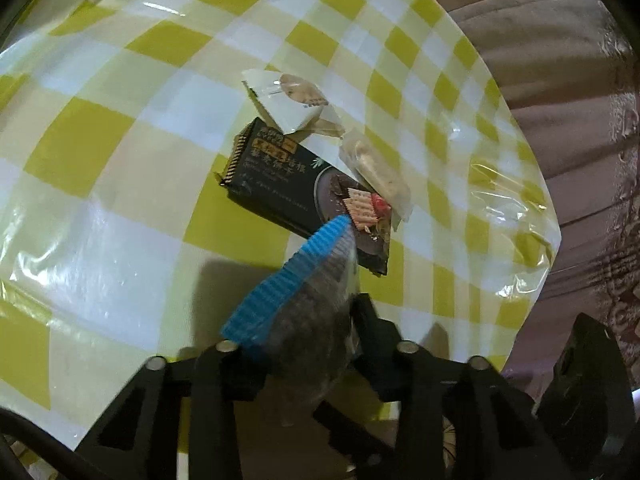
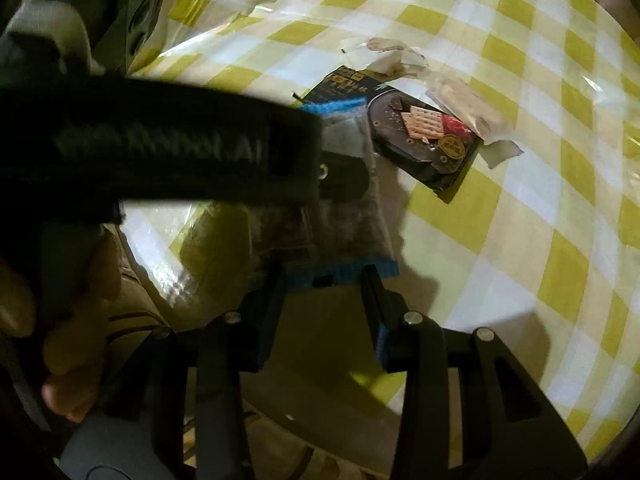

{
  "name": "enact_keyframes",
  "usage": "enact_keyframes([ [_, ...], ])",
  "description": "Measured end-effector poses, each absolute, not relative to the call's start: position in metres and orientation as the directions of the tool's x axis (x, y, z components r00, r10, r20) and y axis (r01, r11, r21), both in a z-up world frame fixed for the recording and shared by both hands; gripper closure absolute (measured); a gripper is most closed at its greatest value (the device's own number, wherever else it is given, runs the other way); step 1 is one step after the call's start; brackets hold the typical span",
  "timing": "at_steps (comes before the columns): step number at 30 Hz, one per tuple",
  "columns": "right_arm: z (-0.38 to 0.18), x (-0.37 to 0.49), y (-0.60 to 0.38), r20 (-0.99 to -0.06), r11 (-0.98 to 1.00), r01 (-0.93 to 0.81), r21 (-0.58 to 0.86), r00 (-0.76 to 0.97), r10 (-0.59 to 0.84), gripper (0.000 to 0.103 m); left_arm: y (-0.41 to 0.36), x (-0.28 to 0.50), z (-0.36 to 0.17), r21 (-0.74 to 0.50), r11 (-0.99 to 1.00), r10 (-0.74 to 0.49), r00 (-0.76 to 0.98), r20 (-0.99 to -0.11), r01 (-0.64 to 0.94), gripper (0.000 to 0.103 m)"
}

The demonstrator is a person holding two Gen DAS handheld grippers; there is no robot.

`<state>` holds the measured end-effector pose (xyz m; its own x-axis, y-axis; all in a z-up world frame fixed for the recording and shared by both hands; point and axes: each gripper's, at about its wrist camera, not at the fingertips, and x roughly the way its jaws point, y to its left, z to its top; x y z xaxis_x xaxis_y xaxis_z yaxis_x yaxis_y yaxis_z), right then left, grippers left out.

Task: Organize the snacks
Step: 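Lift the blue-edged packet with the left gripper while the right grasps the black cracker box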

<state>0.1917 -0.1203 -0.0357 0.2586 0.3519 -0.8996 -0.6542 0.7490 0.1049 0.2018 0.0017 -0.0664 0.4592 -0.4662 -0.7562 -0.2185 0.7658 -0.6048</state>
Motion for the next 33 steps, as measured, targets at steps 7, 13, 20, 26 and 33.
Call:
enact_keyframes([
  [7, -0.029, 0.205, -0.147, -0.873, 0.812, -0.555, 0.18, 0.29, 0.392, 0.046, 0.019, 0.193, -0.065, -0.654, 0.714, -0.47, 0.521, -0.712, -0.251, 0.082],
  [13, -0.019, 0.224, -0.137, -0.855, 0.81, -0.57, 0.139, 0.343, 0.388, 0.043, 0.042, 0.179, -0.064, -0.669, 0.68, -0.435, 0.57, -0.697, -0.299, 0.082],
  [20, -0.015, 0.24, -0.098, -0.845, 0.718, -0.694, -0.049, 0.412, 0.34, 0.043, 0.058, 0.171, -0.066, -0.674, 0.665, -0.412, 0.595, -0.69, -0.322, 0.082],
  [26, -0.027, 0.26, -0.074, -0.873, 0.607, -0.793, -0.057, 0.334, 0.354, 0.043, 0.062, 0.171, -0.069, -0.688, 0.65, -0.424, 0.596, -0.681, -0.323, 0.082],
  [33, -0.027, 0.278, -0.068, -0.885, 0.588, -0.807, -0.057, 0.313, 0.345, 0.034, 0.064, 0.17, -0.071, -0.693, 0.645, -0.431, 0.595, -0.678, -0.323, 0.082],
])
